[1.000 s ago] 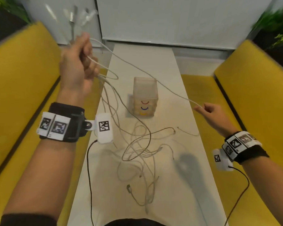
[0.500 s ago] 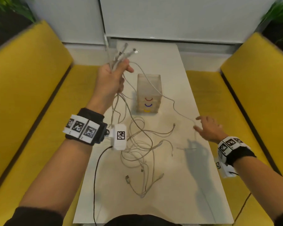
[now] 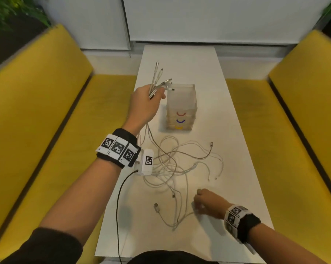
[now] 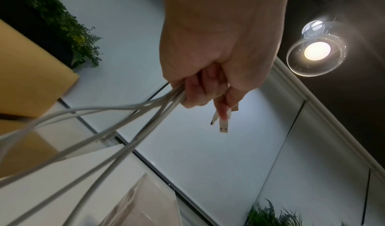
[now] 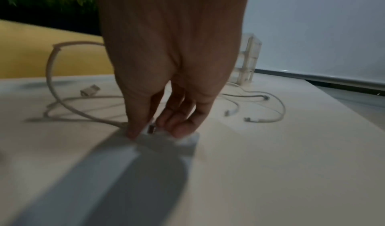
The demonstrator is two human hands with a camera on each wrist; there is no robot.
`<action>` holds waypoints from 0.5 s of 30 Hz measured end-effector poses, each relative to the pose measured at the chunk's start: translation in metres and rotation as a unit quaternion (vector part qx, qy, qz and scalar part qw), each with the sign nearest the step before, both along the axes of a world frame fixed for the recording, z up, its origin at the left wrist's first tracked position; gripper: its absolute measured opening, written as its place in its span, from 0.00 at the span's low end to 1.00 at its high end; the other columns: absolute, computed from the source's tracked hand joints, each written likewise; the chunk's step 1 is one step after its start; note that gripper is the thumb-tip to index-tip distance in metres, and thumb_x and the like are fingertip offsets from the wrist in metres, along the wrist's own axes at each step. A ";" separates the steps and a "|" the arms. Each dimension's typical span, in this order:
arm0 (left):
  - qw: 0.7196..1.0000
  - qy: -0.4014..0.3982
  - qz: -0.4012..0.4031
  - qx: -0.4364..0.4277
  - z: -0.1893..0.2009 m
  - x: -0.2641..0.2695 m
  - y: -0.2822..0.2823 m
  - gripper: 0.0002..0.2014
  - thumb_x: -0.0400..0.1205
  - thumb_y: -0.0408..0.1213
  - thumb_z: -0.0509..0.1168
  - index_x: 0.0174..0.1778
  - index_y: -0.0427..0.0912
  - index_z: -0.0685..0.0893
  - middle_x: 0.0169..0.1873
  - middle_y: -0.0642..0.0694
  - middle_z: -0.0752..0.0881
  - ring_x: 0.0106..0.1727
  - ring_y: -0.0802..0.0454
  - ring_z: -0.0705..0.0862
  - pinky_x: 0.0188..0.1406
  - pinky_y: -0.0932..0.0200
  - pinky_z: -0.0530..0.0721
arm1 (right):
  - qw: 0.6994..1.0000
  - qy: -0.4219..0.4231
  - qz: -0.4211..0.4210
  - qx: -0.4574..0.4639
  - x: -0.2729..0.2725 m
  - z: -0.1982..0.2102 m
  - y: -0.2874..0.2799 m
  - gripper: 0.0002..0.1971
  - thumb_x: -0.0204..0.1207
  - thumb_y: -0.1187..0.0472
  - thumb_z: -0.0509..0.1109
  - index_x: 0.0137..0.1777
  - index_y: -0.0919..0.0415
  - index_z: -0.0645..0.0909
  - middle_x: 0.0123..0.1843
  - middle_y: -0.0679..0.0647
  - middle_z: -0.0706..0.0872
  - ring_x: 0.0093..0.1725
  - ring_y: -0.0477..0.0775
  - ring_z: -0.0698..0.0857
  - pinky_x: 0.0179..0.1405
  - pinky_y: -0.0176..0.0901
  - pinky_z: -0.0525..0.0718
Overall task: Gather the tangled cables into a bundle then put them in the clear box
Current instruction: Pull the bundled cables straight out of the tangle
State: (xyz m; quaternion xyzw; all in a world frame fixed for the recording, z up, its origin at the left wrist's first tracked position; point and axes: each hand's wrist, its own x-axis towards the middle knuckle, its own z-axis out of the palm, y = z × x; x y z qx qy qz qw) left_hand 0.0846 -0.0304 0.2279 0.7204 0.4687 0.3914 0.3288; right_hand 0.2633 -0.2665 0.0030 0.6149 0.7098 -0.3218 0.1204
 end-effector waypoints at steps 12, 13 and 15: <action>0.995 -0.064 -0.015 0.077 0.037 -0.024 0.007 0.12 0.85 0.44 0.64 0.38 0.45 0.83 0.25 0.56 0.74 0.24 0.62 0.68 0.27 0.58 0.67 | 0.883 0.276 -0.363 0.114 0.107 0.117 0.018 0.03 0.79 0.70 0.70 0.43 0.67 0.81 0.41 0.57 0.87 0.43 0.54 0.85 0.46 0.52 0.85; 0.995 -0.062 -0.039 0.063 0.036 -0.021 0.004 0.12 0.85 0.44 0.65 0.36 0.48 0.82 0.26 0.56 0.75 0.25 0.62 0.68 0.28 0.58 0.68 | 0.859 0.321 -0.374 0.139 0.104 0.136 0.024 0.03 0.80 0.69 0.69 0.45 0.68 0.80 0.42 0.56 0.87 0.45 0.54 0.85 0.47 0.50 0.85; 0.994 -0.059 -0.084 0.032 0.033 -0.013 -0.004 0.13 0.85 0.43 0.66 0.33 0.53 0.77 0.25 0.59 0.74 0.27 0.62 0.69 0.29 0.59 0.68 | 0.804 0.414 -0.383 0.190 0.095 0.173 0.034 0.05 0.79 0.66 0.68 0.48 0.69 0.79 0.48 0.61 0.89 0.50 0.56 0.89 0.50 0.47 0.88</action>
